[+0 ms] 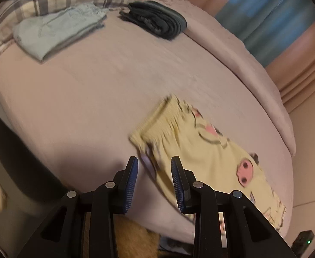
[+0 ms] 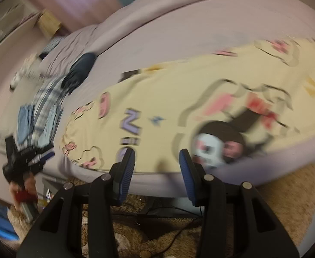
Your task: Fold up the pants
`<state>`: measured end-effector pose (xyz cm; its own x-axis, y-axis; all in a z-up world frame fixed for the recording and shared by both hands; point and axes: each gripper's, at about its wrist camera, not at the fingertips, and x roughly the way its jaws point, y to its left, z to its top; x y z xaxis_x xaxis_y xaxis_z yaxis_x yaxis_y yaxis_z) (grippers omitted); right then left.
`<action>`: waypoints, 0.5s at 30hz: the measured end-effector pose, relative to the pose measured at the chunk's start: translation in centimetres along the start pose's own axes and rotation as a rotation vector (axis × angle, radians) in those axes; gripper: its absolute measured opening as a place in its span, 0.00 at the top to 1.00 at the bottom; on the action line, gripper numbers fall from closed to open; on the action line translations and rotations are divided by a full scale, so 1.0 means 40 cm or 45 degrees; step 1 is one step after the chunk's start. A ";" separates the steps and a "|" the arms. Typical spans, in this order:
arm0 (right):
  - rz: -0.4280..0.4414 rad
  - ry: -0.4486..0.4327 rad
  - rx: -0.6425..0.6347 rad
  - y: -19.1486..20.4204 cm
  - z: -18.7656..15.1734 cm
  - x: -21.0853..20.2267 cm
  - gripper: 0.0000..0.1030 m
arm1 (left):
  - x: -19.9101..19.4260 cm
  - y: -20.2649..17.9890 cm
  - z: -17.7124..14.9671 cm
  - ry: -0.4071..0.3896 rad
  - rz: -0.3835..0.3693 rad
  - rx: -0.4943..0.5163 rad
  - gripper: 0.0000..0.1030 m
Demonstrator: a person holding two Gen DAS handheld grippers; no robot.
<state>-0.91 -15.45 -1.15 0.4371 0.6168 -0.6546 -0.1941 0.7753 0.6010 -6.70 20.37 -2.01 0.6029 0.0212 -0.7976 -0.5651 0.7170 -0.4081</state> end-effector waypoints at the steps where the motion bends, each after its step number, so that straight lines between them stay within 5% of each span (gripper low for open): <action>1: 0.004 0.004 -0.022 0.019 0.002 0.012 0.58 | 0.006 0.006 0.017 0.001 -0.002 -0.005 0.72; 7: 0.114 0.077 -0.221 0.188 0.017 0.142 0.80 | 0.062 -0.001 0.067 0.075 -0.051 0.028 0.72; 15: 0.230 0.257 -0.359 0.312 -0.003 0.301 0.83 | 0.135 0.006 0.072 0.146 0.007 0.028 0.72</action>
<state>1.81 1.68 -1.58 0.1977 0.7394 -0.6436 -0.4982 0.6412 0.5837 -1.96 22.66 -5.16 0.5305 -0.0541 -0.8460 -0.5551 0.7321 -0.3949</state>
